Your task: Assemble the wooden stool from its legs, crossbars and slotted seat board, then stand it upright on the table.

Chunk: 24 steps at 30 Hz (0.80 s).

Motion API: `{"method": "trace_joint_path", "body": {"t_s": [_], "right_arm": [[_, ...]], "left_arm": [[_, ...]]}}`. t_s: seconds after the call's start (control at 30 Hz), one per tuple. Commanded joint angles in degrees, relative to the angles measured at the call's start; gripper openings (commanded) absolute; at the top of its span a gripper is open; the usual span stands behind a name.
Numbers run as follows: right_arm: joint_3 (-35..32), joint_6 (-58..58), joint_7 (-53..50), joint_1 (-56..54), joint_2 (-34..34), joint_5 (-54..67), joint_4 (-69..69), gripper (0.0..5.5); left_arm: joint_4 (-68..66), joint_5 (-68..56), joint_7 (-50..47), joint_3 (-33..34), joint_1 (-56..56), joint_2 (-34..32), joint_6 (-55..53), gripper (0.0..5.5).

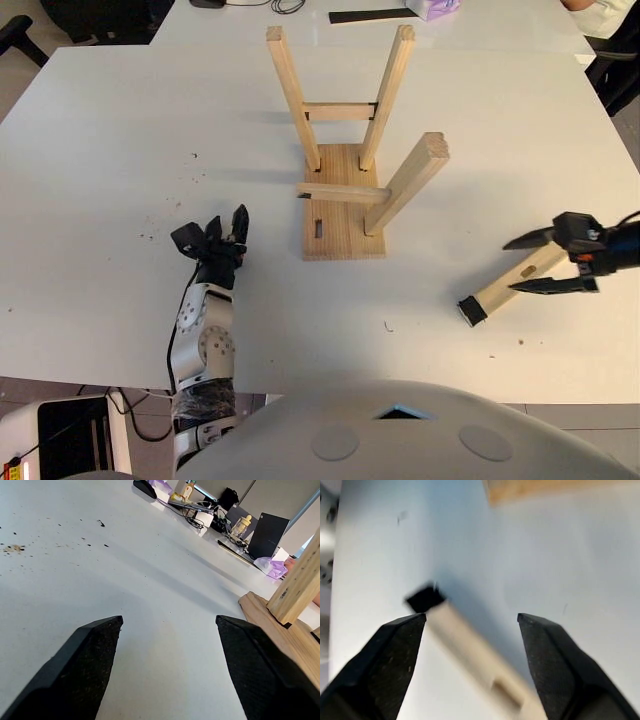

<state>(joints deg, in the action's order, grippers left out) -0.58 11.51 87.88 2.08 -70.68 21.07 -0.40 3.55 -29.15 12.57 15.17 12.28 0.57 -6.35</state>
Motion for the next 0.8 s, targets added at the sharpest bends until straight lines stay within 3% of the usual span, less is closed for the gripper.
{"method": "trace_joint_path", "body": {"t_s": [0.03, 0.3, 0.63, 0.8], "right_arm": [[0.3, -3.6, 3.8, -0.6, -2.5, -2.6, 6.2, 3.39], [4.6, -6.5, 3.6, -7.6, 1.5, -8.3, 17.4, 3.39], [9.0, -11.5, 4.6, -10.7, -2.8, -8.2, 27.4, 3.39], [12.3, -13.7, 2.3, -15.6, 3.2, -14.5, 32.2, 3.39]], "left_arm": [[-2.0, 0.8, -1.0, -0.4, 2.3, 1.7, 0.1, 3.47], [-4.6, 0.7, -0.6, -0.3, 0.8, 2.0, 1.7, 3.47], [-5.5, 0.9, -0.8, -0.4, 3.7, 4.0, 4.0, 3.47], [-7.0, 1.0, -0.9, -0.4, 2.6, 3.8, 4.5, 3.47]]}}
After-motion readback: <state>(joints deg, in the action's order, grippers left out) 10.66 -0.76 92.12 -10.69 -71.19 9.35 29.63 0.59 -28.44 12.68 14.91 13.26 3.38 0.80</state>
